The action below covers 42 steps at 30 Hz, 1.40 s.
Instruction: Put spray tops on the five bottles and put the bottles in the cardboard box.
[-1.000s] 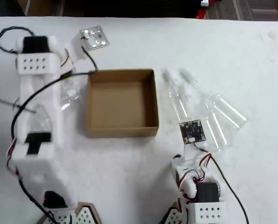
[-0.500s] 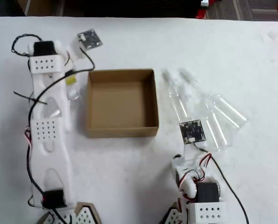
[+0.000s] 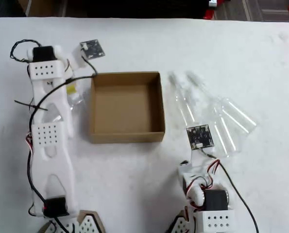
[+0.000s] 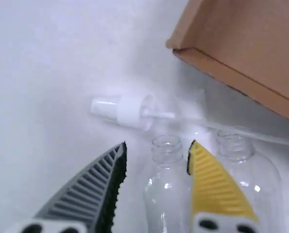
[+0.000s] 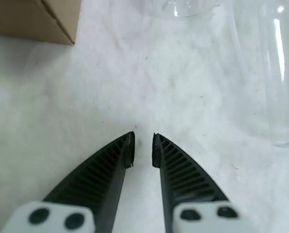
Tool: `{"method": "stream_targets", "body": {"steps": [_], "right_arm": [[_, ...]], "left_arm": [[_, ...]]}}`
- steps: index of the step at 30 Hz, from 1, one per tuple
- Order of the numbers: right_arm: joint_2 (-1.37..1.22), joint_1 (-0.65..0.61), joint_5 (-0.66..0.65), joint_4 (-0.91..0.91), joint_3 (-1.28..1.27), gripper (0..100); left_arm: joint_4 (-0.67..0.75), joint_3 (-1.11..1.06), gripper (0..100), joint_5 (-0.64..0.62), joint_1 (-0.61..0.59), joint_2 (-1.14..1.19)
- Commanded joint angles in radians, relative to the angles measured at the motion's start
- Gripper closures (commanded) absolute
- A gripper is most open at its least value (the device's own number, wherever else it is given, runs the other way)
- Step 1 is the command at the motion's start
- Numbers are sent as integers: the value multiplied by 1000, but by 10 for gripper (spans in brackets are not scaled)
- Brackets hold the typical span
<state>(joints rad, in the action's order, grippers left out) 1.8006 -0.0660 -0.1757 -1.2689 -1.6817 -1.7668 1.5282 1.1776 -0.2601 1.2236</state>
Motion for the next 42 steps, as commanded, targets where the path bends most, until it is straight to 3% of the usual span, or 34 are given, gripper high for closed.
{"method": "stream_targets", "body": {"steps": [1,17,24,35,42], "right_arm": [[1,-7,3,-4,-9,954],[1,-7,3,-4,-9,954],[1,-7,3,-4,-9,954],[1,-7,3,-4,-9,954],[1,-7,3,-4,-9,954]], "left_arm": [[-9,44,801,26,-19,-5],[46,32,809,-26,-15,74],[44,23,951,-23,-1,81],[-18,69,955,-32,8,27],[-23,68,955,-218,18,-113]]}}
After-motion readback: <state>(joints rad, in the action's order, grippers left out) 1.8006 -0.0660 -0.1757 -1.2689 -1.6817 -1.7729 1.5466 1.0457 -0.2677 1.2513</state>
